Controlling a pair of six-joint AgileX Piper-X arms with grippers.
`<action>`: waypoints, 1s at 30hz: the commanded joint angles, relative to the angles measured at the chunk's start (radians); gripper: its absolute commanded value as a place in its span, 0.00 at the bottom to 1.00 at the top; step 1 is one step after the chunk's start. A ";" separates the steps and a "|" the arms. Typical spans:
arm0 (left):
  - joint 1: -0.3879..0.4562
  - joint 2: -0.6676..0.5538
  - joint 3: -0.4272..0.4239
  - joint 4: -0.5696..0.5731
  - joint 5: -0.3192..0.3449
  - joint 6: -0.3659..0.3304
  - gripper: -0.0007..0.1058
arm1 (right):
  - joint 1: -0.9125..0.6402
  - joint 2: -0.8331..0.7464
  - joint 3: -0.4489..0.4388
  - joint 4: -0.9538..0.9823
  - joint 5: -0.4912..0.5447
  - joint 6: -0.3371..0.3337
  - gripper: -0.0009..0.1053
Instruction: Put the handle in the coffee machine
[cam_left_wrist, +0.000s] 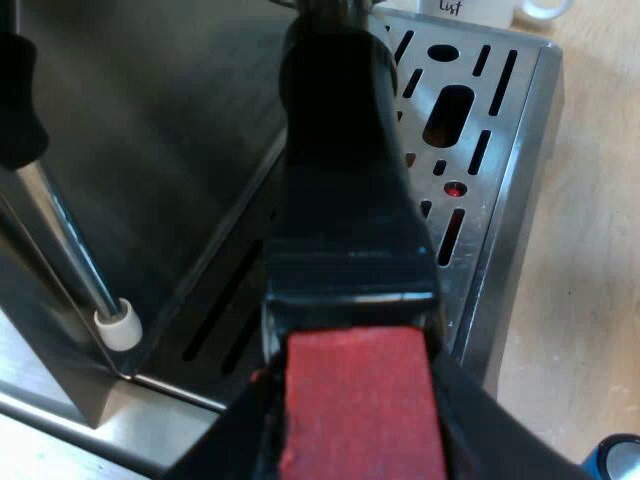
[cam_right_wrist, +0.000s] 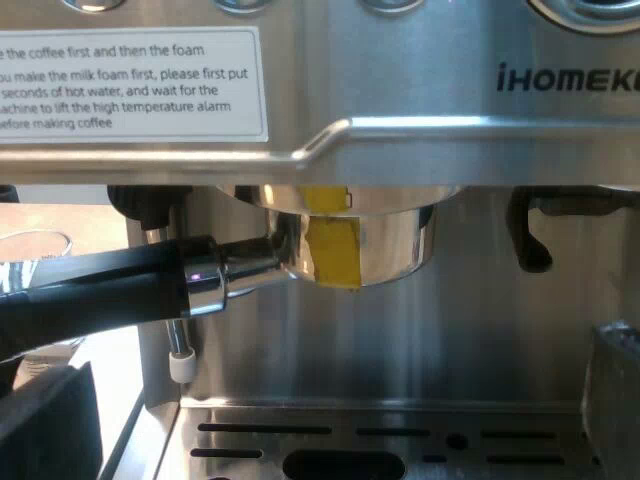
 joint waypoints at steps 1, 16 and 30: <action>0.000 -0.025 -0.014 -0.011 0.088 -0.011 0.01 | -0.004 -0.003 -0.009 0.001 0.012 -0.012 0.98; 0.000 -0.071 -0.014 0.040 0.134 -0.008 0.01 | -0.004 -0.003 -0.009 0.001 0.012 -0.012 0.98; 0.000 -0.077 -0.014 -0.066 0.166 -0.006 0.01 | -0.004 -0.003 -0.009 0.001 0.019 -0.010 0.98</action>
